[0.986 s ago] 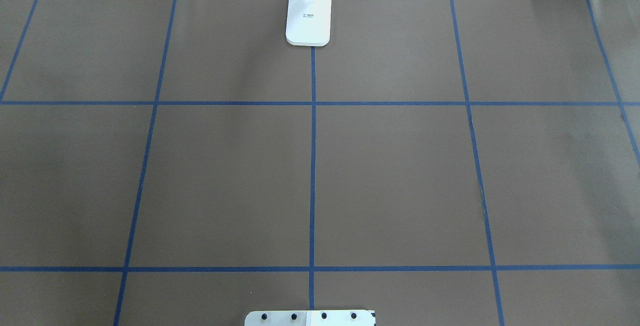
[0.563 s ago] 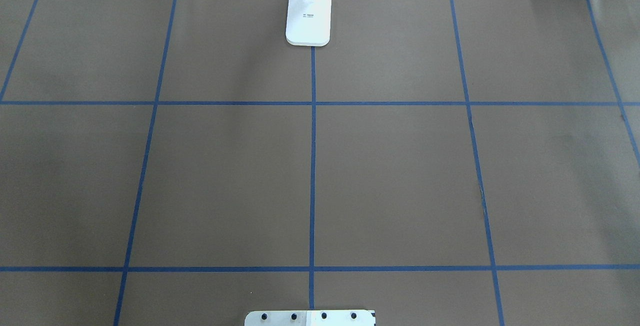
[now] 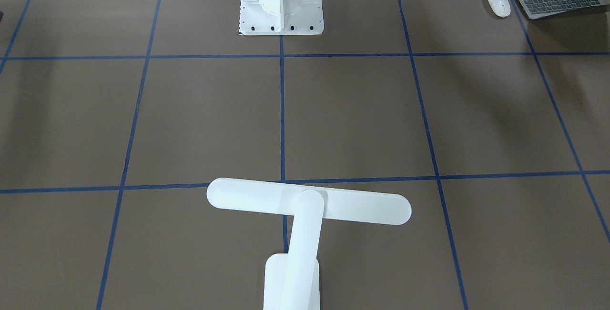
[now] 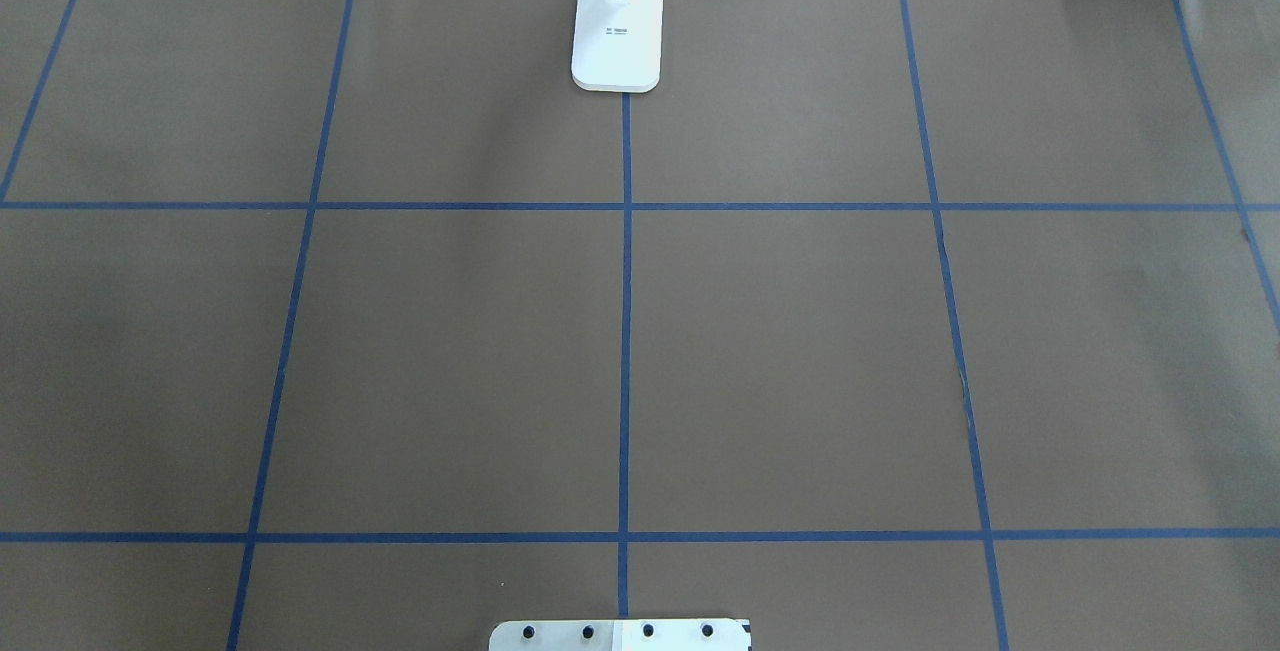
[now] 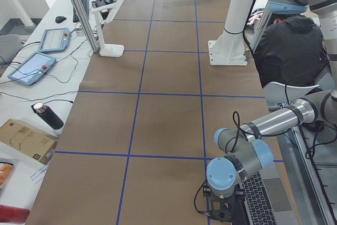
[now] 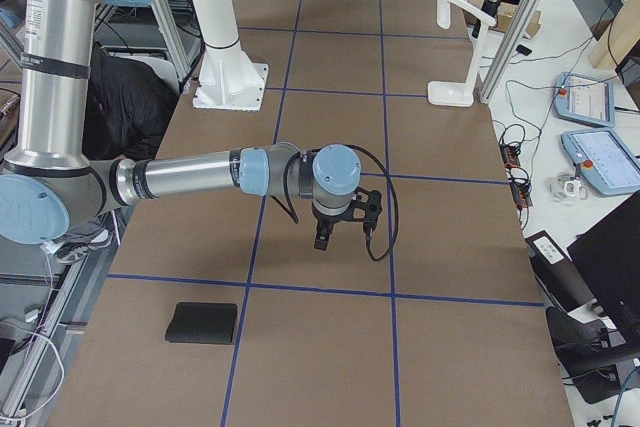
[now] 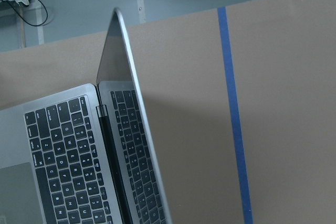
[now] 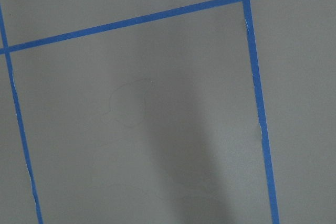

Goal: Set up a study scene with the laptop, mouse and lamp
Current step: 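Carry the open silver laptop by its screen edge with the left gripper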

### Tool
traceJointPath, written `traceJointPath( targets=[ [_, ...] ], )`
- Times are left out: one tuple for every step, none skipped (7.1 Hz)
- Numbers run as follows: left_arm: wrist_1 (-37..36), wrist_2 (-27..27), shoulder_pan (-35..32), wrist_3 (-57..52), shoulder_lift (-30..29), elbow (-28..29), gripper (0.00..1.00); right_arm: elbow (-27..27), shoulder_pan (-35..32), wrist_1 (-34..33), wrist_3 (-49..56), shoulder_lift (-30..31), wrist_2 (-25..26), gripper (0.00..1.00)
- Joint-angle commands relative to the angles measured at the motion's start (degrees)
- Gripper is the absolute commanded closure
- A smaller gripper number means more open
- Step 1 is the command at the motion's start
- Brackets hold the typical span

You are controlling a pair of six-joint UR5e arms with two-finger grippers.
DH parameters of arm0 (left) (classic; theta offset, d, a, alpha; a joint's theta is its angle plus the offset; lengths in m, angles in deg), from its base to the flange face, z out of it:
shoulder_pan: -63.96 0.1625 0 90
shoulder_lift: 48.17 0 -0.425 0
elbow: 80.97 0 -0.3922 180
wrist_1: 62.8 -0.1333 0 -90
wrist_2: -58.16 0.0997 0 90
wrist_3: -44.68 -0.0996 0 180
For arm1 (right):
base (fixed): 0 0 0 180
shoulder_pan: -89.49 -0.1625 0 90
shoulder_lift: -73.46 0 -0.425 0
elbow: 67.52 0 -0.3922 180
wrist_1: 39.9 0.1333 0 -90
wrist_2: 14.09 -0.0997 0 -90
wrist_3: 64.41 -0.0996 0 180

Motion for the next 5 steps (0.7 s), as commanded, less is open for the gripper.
traceJointPath(
  targets=[
    [-0.16,-0.07,0.0,0.03,0.0,0.1,0.37,-0.71,-0.05,-0.06,0.0,0.74,-0.01,0.0],
    [-1.3,-0.15,0.0,-0.06,0.0,0.01,0.45,-1.06,-0.13,-0.06,0.0,1.36,-0.1,0.0],
    [-2.18,-0.15,-0.09,-0.06,0.09,-0.51,0.55,-1.23,-0.14,-0.06,0.0,1.54,-0.1,0.0],
    [-3.75,-0.85,-0.35,-0.58,0.0,-1.3,0.65,-1.32,-0.14,-0.06,0.0,1.54,-0.1,0.0],
    [-6.12,-0.94,-0.52,-0.67,0.0,-3.05,0.77,-1.24,-0.14,-0.06,0.0,1.63,-0.1,0.0]
  ],
)
